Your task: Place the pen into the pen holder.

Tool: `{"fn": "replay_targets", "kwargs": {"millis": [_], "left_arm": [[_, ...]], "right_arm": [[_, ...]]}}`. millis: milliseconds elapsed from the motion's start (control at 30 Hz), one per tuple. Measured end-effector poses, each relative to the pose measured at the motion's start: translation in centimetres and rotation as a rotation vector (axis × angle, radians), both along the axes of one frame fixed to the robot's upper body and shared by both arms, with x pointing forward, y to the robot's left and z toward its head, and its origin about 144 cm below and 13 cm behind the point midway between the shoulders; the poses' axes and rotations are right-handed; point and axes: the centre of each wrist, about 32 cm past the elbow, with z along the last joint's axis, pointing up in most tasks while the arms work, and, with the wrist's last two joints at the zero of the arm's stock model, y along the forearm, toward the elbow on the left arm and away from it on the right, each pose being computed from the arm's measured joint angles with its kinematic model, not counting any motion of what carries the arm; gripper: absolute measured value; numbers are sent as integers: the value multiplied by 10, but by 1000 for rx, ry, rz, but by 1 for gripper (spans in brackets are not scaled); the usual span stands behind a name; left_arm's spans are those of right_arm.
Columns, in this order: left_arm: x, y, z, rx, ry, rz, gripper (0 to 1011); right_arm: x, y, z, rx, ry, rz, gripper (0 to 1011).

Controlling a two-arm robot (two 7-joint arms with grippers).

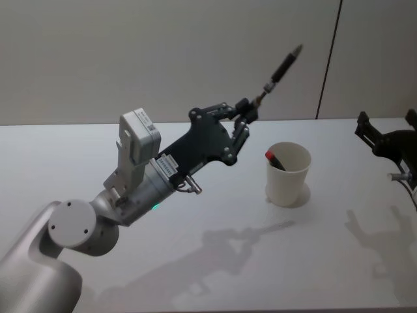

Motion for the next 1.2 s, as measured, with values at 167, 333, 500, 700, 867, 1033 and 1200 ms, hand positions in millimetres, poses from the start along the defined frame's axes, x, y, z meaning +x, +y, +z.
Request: {"fn": "replay_targets", "kwargs": {"millis": [167, 333, 500, 700, 867, 1033, 1200], "left_arm": [[9, -3, 0, 2, -19, -71, 169], [13, -4, 0, 4, -29, -109, 169], [17, -5, 0, 5, -38, -139, 169], [19, -6, 0, 6, -46, -160, 169], [21, -7, 0, 7, -49, -170, 169], [22, -7, 0, 7, -52, -179, 169], [22, -7, 0, 8, -54, -183, 169]], "right_arm": [[-1, -1, 1, 5, -7, 24, 1001], [-3, -3, 2, 13, -22, 71, 1001], [-5, -5, 4, 20, -41, 123, 1001], [-9, -8, 7, 34, -72, 206, 1001], [-12, -11, 10, 46, -95, 268, 1001], [-16, -15, 14, 63, -127, 348, 1001], [-20, -21, 17, 82, -154, 421, 1001]]}}
